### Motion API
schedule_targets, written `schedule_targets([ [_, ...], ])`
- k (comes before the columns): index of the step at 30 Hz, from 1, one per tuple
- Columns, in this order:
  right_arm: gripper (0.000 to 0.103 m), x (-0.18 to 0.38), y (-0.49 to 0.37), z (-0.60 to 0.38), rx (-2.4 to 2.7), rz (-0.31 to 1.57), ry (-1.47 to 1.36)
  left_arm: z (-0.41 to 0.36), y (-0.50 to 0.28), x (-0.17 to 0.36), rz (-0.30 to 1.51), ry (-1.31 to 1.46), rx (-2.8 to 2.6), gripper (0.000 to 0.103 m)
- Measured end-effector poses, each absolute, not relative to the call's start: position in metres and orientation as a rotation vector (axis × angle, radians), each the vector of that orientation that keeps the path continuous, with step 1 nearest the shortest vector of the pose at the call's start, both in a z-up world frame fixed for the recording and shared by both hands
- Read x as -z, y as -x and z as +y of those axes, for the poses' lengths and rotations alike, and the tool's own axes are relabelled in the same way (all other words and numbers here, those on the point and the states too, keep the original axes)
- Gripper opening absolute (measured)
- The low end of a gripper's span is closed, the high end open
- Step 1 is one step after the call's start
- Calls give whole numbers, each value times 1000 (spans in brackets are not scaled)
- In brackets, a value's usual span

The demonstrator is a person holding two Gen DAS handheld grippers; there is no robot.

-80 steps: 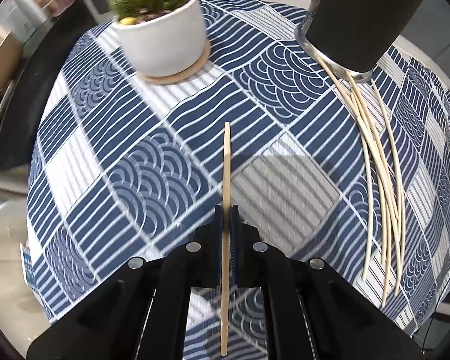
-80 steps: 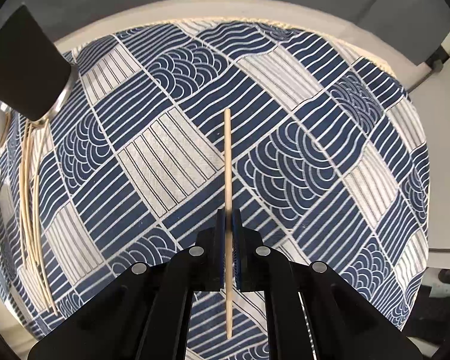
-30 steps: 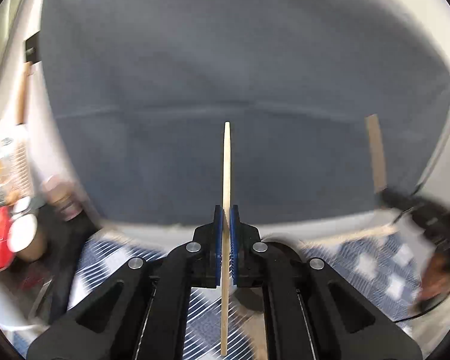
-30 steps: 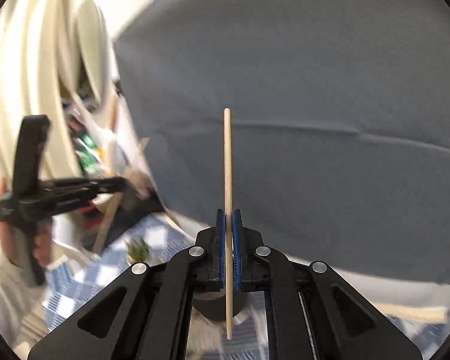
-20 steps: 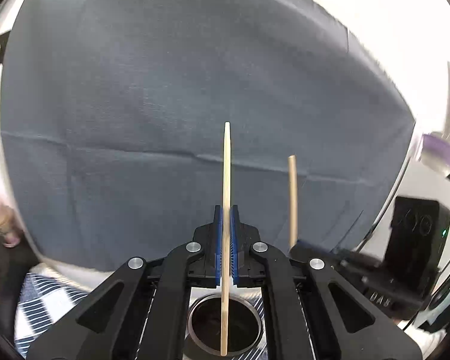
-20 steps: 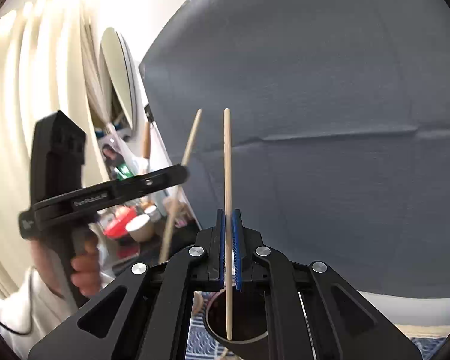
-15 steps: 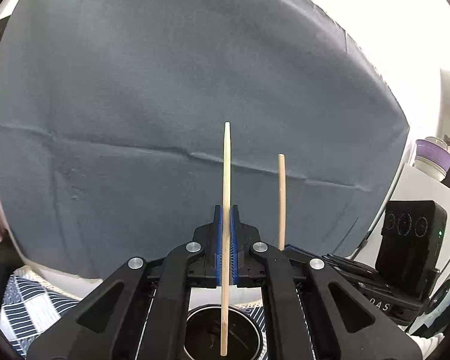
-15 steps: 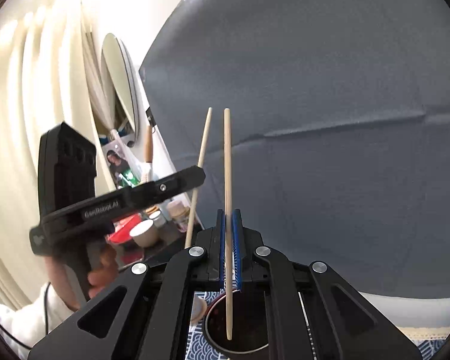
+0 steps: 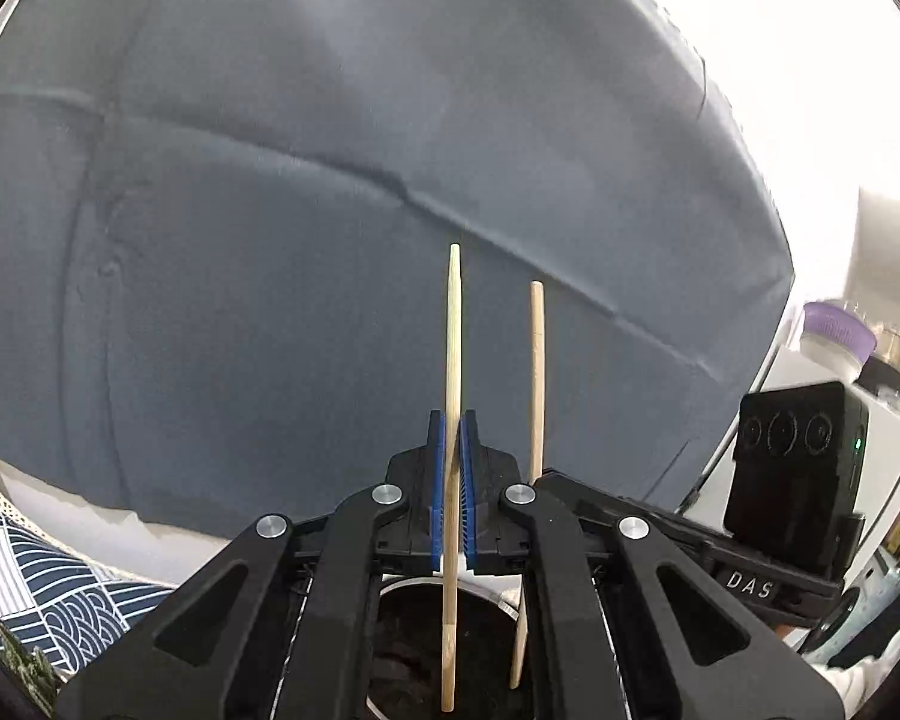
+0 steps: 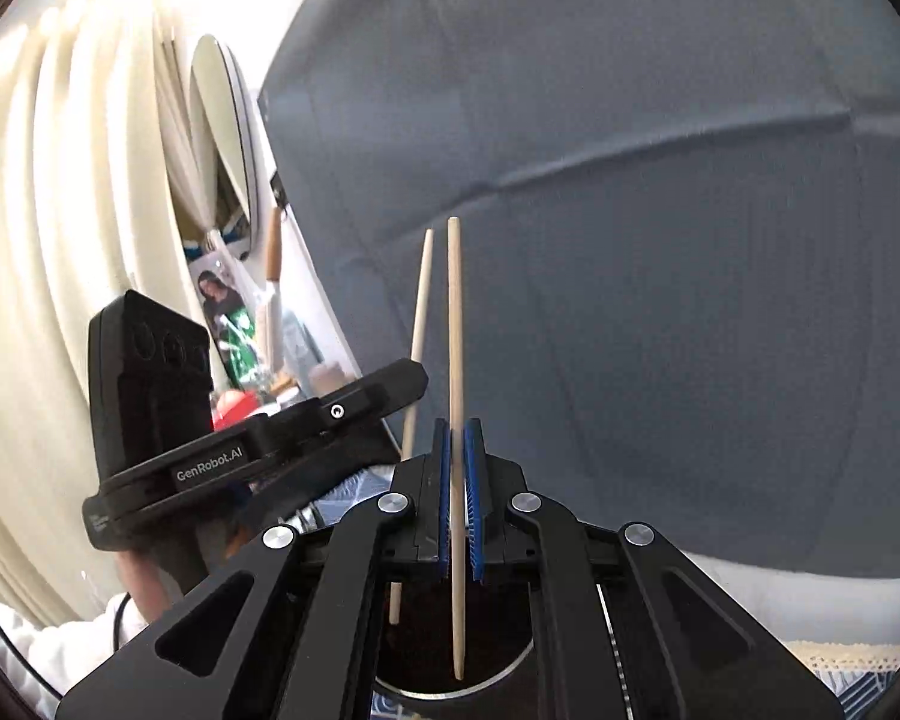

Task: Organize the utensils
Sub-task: 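Open the left gripper over the cup while the right gripper releases its stick, then lower both tools back toward the remaining sticks by the cup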

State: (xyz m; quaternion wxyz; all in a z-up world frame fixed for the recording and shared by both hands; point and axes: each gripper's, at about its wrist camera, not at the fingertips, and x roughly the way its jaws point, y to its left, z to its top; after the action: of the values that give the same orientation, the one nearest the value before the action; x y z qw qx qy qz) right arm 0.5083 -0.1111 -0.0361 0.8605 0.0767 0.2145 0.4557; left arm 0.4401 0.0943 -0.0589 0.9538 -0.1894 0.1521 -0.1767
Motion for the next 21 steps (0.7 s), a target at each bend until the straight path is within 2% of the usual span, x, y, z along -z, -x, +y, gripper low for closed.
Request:
schedule_targets([
  [2,7,40,-507,-110,-960,472,-147,91,-438,60,327,364,350,6],
  [4,9,40,-505,-113,-925,491,-138,89,-435,58,332,356,345,16],
  [6,9,35,-502,-115,-909,484,-126,88,-428,50,331,333,317,36],
  [7,10,30,-499,-118,-890,478,-114,89,-426,46,332,322,305,40],
  [9,28,22,-495,-124,-869,467,-95,97,-415,41,324,310,276,49],
  [10,44,19,-492,-126,-853,460,-82,99,-410,36,323,302,254,59],
  [11,50,14,-487,-129,-828,446,-61,100,-407,32,322,297,240,72],
  [12,51,8,-482,-131,-807,434,-37,103,-401,26,317,294,215,76],
  [14,65,0,-474,-135,-779,429,-4,107,-390,18,309,298,183,89],
  [16,74,-7,-464,-138,-758,421,17,113,-378,11,315,303,149,96],
  [19,86,-18,-449,-141,-740,415,30,120,-362,2,329,303,119,97],
  [21,86,-23,-439,-141,-726,413,32,118,-354,-2,349,295,108,97],
])
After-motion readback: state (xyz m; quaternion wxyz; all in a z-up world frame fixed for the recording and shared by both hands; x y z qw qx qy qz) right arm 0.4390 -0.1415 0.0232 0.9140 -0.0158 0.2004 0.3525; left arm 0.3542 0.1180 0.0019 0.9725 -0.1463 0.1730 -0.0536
